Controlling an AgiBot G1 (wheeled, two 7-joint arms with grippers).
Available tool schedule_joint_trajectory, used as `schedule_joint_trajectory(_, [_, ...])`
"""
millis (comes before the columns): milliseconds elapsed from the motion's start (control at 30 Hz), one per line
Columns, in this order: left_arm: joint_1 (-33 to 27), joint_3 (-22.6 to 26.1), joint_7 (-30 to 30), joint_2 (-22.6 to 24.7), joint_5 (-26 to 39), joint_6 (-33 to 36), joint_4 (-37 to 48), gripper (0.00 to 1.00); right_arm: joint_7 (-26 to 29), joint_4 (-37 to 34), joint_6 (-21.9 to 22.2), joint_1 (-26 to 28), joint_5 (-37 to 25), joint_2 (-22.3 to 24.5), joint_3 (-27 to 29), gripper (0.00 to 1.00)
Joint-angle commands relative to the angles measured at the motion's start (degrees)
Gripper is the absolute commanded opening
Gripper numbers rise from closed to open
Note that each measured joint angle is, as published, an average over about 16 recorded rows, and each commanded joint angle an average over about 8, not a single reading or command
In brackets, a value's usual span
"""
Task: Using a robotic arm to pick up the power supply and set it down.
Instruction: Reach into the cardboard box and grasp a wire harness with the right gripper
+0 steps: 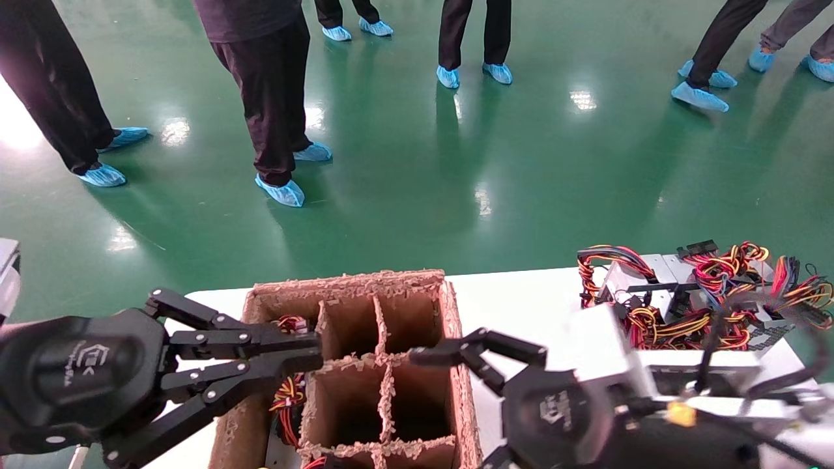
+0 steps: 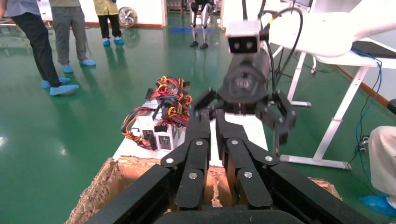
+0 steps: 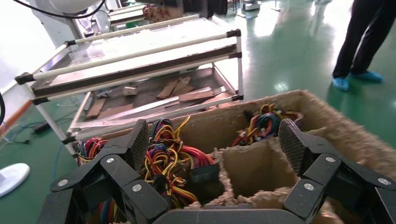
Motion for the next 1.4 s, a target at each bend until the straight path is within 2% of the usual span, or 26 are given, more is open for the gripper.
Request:
schedule_joint_trajectory(33, [0.0, 0.0, 0.0, 0.0, 0.0, 0.0, 0.0, 0.0, -0.1, -0.3, 0.3, -0.3, -0.5, -1.0, -0.6, 1.0])
schedule_joint_trajectory(433, [0.0, 0.0, 0.0, 0.0, 0.0, 0.0, 0.0, 0.0, -1.5, -2.7, 0.9, -1.3, -4.6, -7.4, -4.7, 1.0])
schedule_joint_trajectory(467, [0.0, 0.0, 0.0, 0.0, 0.0, 0.0, 0.0, 0.0, -1.5, -2.8, 0.9, -1.3, -4.9, -7.8, -5.0, 0.97])
schedule_joint_trajectory(500, [0.0, 0.0, 0.0, 0.0, 0.0, 0.0, 0.0, 0.0, -1.6, -2.9, 0.9, -1.3, -5.2, -8.1, -5.3, 0.92])
schedule_joint_trajectory(567, [0.0, 0.0, 0.0, 0.0, 0.0, 0.0, 0.0, 0.0, -1.7, -2.9, 1.0, -1.4, -5.7, -8.8, -5.8, 0.76])
schedule_joint_trajectory(733, [0.0, 0.0, 0.0, 0.0, 0.0, 0.0, 0.0, 0.0, -1.8, -3.0, 1.2, -1.5, -7.0, -10.0, -6.8, 0.2])
schedule_joint_trajectory(800, [0.0, 0.0, 0.0, 0.0, 0.0, 0.0, 0.0, 0.0, -1.8, -3.0, 1.2, -1.5, -7.5, -10.4, -7.2, 0.06])
schedule_joint_trajectory(867, [0.0, 0.0, 0.0, 0.0, 0.0, 0.0, 0.0, 0.0, -1.8, -3.0, 1.3, -1.5, -7.9, -10.7, -7.5, 0.0])
schedule_joint_trajectory(1400, [0.0, 0.0, 0.0, 0.0, 0.0, 0.0, 0.0, 0.0, -1.7, -4.2, 2.2, -1.7, -9.5, -11.5, -8.3, 0.0])
